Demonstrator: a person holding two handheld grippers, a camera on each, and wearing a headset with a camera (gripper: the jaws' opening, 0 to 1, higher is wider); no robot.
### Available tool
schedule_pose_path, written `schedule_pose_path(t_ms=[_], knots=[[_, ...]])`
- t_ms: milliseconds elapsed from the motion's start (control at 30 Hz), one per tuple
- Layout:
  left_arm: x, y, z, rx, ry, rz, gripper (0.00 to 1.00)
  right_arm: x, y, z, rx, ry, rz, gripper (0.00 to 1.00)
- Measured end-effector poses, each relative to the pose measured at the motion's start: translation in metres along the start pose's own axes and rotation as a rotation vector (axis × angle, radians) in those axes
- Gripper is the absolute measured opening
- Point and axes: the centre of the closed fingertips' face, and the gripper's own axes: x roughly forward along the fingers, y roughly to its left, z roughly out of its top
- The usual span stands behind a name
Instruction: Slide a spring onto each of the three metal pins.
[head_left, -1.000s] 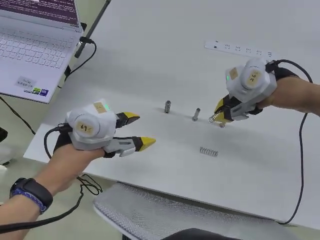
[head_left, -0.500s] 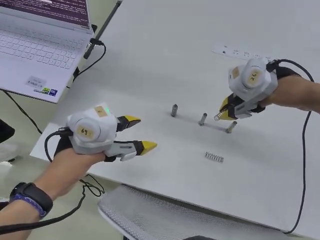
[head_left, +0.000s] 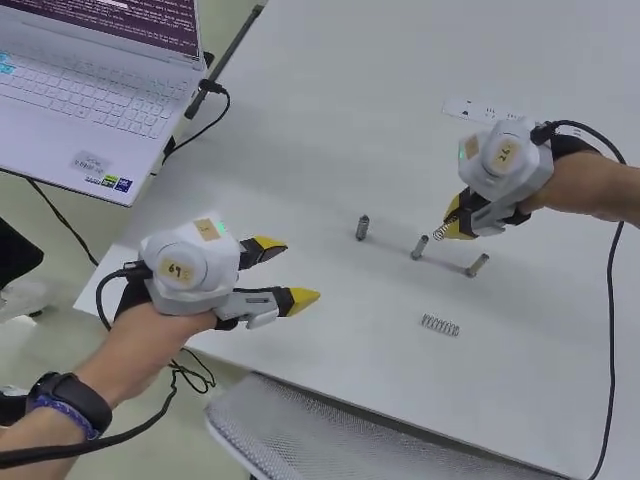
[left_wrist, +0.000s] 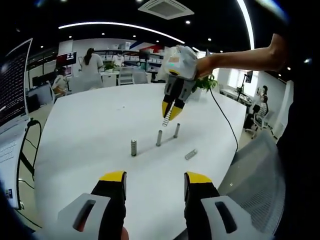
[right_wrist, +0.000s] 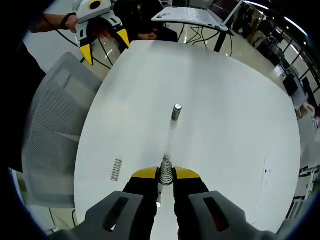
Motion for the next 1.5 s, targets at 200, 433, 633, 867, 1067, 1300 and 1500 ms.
schedule_pose_path(t_ms=[200,433,633,867,1067,1300,1500], knots=[[-0.002,0.003,-0.002,-0.005,0.002,0.007,0.41,0.004,-0.002,0.003,-0.012,0.007,0.013,0.08],[-0.003,0.005,-0.001,-0.009,-0.002,0.013,0.41,0.011,-0.001,0.004,-0.028,0.02,0.028,0.08],[-0.004,0.007,0.001,-0.009,-0.008,0.016,0.41,0.014,0.0,0.003,-0.044,0.038,0.035,0.08],[-0.005,0.009,0.001,-0.013,-0.005,0.018,0.41,0.016,0.0,0.004,-0.051,0.043,0.04,0.08],[-0.005,0.008,0.001,-0.013,-0.004,0.016,0.42,0.019,0.001,0.005,-0.062,0.049,0.047,0.08],[-0.004,0.008,0.002,-0.014,-0.006,0.014,0.43,0.023,0.002,0.004,-0.076,0.064,0.053,0.08],[-0.005,0.01,0.002,-0.016,-0.005,0.018,0.43,0.026,0.002,0.004,-0.09,0.074,0.054,0.08]])
